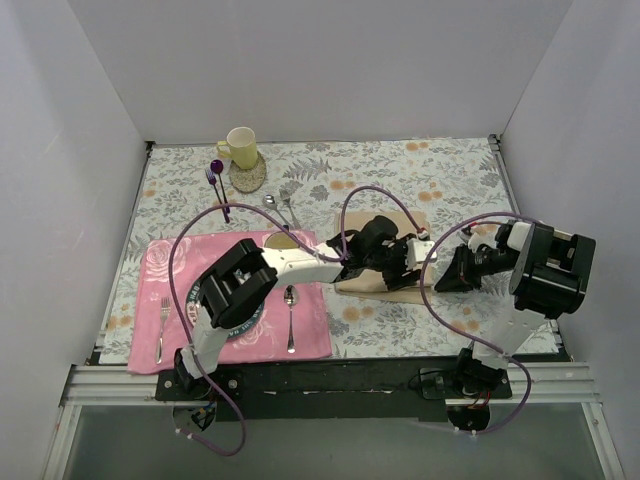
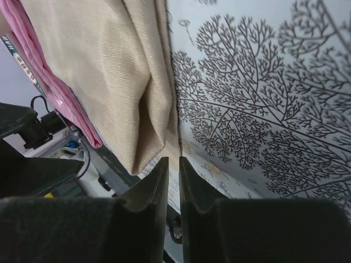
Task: Fold the napkin into a case and place the utensils inside
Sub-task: Smooth out the lower triangle-folded napkin at the center of the board.
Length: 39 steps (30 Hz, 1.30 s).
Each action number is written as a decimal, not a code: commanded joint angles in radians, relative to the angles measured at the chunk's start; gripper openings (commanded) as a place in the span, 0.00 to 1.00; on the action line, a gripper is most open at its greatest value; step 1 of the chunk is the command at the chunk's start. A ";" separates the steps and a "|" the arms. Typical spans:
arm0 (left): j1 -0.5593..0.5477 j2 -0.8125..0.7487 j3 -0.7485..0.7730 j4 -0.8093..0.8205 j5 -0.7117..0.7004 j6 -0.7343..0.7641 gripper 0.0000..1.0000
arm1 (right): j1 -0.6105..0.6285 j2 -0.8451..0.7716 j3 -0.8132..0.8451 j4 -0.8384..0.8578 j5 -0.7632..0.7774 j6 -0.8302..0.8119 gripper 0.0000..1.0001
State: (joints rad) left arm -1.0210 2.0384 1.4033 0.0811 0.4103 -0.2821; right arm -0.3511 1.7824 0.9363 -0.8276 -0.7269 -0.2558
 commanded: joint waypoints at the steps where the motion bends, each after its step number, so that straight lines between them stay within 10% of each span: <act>1: -0.016 0.055 0.078 0.028 -0.019 0.026 0.55 | 0.001 0.038 -0.011 0.005 0.000 0.033 0.20; 14: -0.030 0.109 0.115 0.032 0.034 0.017 0.46 | 0.015 0.126 0.001 0.045 -0.048 0.047 0.20; 24: -0.034 0.095 0.122 -0.023 0.065 0.089 0.01 | 0.017 0.169 0.013 0.070 -0.020 0.072 0.15; 39: -0.034 -0.018 0.029 0.020 0.058 0.132 0.00 | 0.017 0.192 0.022 0.079 0.006 0.078 0.11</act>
State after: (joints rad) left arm -1.0508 2.1319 1.4448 0.0814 0.4568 -0.1673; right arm -0.3382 1.9404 0.9463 -0.8051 -0.8001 -0.1860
